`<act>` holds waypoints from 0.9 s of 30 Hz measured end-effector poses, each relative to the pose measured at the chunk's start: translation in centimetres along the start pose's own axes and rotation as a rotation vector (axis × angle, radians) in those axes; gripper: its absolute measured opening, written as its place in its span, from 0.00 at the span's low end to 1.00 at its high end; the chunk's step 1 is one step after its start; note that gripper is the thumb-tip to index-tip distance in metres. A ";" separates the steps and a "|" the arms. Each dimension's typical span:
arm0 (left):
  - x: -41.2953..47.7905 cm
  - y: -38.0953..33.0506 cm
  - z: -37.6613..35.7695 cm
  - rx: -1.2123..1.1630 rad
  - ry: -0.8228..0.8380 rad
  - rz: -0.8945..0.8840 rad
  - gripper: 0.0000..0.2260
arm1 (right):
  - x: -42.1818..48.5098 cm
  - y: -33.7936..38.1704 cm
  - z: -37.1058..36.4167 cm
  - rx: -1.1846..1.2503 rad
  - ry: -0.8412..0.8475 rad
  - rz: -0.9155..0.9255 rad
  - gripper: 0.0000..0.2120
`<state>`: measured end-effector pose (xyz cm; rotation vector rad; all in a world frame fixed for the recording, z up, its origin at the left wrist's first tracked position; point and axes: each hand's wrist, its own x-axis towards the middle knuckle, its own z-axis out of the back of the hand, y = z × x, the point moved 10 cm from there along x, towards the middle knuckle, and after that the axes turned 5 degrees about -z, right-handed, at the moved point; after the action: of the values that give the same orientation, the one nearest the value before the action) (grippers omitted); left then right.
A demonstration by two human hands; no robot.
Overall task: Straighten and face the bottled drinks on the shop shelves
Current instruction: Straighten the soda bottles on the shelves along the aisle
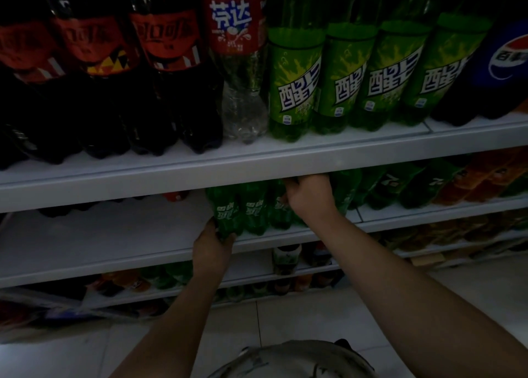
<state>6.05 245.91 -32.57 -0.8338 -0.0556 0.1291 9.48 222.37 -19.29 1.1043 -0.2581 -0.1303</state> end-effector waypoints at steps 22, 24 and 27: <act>-6.7 -13.5 -6.6 -0.120 -0.080 -0.361 0.07 | -1.2 -6.0 15.8 -0.270 -0.299 0.117 0.12; -6.8 -14.0 -8.2 -0.139 -0.124 -0.276 0.06 | 0.5 -5.5 14.3 -0.298 -0.207 0.150 0.17; -7.4 -14.0 -10.4 -0.163 -0.214 -0.110 0.07 | 2.3 -5.4 12.3 -0.288 -0.096 0.135 0.23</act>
<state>1.09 228.02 -29.15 -0.9748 -0.3167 0.1104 8.51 208.78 -18.56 0.7930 -0.3858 -0.0969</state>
